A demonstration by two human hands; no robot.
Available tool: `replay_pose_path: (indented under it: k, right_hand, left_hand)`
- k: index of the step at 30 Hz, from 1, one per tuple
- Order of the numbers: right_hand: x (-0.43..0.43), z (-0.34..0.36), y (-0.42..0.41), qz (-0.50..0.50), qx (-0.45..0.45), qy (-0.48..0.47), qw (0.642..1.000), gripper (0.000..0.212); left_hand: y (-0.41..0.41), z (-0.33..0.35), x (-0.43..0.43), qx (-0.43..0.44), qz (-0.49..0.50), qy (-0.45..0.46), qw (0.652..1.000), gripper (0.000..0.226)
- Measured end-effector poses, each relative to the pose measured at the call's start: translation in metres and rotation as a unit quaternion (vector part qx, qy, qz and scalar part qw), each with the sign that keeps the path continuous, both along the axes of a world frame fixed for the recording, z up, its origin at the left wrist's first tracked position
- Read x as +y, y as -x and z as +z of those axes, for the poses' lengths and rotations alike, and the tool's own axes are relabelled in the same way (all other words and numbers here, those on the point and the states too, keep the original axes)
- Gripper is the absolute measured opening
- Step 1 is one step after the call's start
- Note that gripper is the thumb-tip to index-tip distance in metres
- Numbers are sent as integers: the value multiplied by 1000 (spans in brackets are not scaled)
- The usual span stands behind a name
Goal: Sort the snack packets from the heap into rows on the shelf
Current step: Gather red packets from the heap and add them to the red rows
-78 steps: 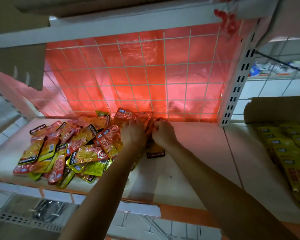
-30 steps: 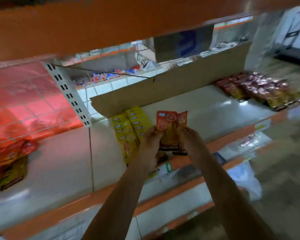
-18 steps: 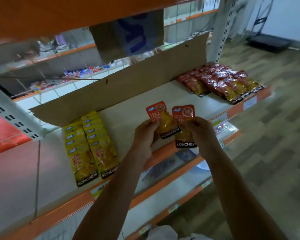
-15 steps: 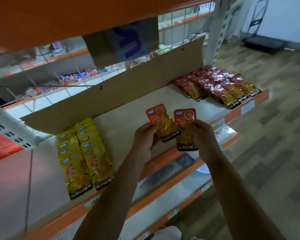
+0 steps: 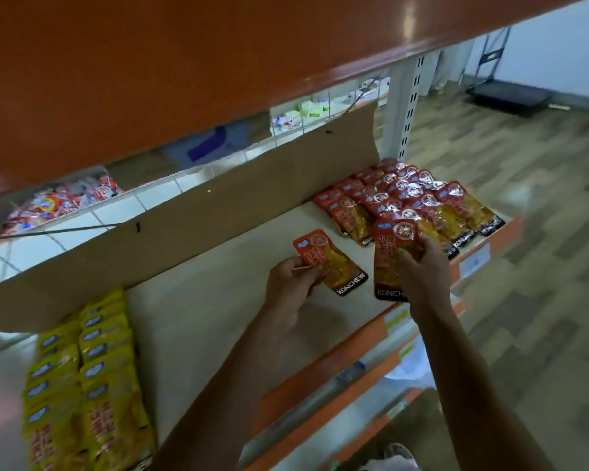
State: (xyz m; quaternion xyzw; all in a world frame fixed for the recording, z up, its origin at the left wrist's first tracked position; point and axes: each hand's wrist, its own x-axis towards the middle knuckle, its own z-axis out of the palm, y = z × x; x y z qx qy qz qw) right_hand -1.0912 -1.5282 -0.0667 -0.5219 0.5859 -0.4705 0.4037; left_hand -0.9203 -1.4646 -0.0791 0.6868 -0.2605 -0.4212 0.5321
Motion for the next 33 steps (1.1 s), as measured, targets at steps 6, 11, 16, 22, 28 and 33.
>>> replay_pose_path:
  k: [6, 11, 16, 22, 28, 33]
  right_hand:
    - [-71, 7, 24, 35, 16, 23, 999, 27]
    - [-109, 8, 32, 112, 38, 44, 992, 16]
    - [-122, 8, 34, 193, 19, 38, 980, 13]
    - [-132, 4, 41, 240, 15, 46, 970, 7]
    - [-136, 6, 46, 259, 14, 33, 965, 17]
    - [-138, 5, 47, 272, 43, 29, 961, 27]
  left_hand:
    - [31, -9, -58, -96, 55, -15, 994, 6]
    - [51, -15, -89, -114, 92, -32, 989, 5]
    - [63, -13, -102, -162, 110, -55, 979, 14]
    - [70, -5, -111, -244, 113, -97, 958, 18]
    - [72, -1, -116, -306, 124, -117, 937, 23]
    - [73, 0, -117, -342, 121, -135, 922, 28]
